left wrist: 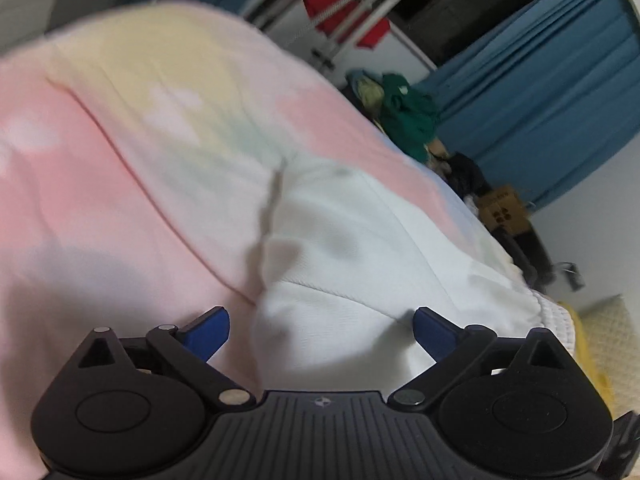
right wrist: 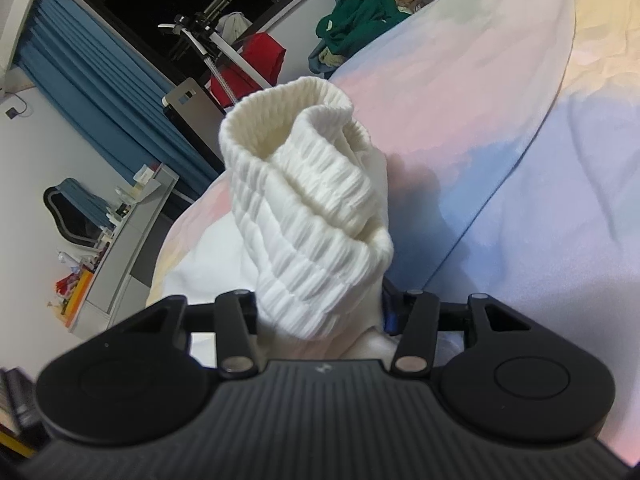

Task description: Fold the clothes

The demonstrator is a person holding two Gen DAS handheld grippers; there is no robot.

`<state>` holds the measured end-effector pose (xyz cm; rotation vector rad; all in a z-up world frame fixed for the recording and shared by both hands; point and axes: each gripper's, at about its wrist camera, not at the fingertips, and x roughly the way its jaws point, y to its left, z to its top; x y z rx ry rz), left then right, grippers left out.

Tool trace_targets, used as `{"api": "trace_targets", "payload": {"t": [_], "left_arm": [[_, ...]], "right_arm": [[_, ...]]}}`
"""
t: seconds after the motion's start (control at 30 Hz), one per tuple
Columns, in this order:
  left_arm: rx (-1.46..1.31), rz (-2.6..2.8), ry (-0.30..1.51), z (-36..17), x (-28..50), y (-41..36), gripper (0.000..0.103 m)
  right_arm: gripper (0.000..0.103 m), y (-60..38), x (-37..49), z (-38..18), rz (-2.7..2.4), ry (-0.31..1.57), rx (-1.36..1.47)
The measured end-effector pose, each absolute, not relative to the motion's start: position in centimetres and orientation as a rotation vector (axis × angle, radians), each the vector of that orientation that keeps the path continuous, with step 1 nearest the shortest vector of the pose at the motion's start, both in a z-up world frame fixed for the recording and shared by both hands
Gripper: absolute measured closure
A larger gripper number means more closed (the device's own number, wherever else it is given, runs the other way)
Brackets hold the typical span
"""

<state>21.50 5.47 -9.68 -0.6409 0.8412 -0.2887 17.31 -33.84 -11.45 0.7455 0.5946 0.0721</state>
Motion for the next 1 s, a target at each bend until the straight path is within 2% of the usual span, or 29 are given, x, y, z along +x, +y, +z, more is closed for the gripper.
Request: {"api": "trace_targets", "payload": {"t": [0.27,0.43,0.5,0.7,0.8,1.0], "left_arm": [[-0.652,-0.349,0.888,-11.9,23.1,4.7,0.007],[-0.573,-0.345,0.878,-11.9,23.1,3.9,0.018],[-0.538,-0.347,0.866,-11.7,22.9,3.7,0.028],[-0.506,-0.386,0.807,-10.0,22.1,3.6,0.046],[-0.521,-0.425,0.774,-8.4,21.6,3.5,0.05],[-0.558,-0.515,0.745,-4.7,20.3,0.3,0.052]], "right_arm": [[0.051,-33.4,17.5,-11.1,0.088,0.554,0.713],[0.051,-33.8,17.9,-12.2,0.057,0.6,0.748],[0.051,-33.6,17.8,-12.2,0.051,0.6,0.741],[0.053,-32.5,16.8,-10.6,0.045,0.572,0.695],[0.054,-32.3,15.6,-8.6,0.051,0.551,0.688],[0.055,-34.1,11.7,-4.0,0.021,0.438,0.702]]}}
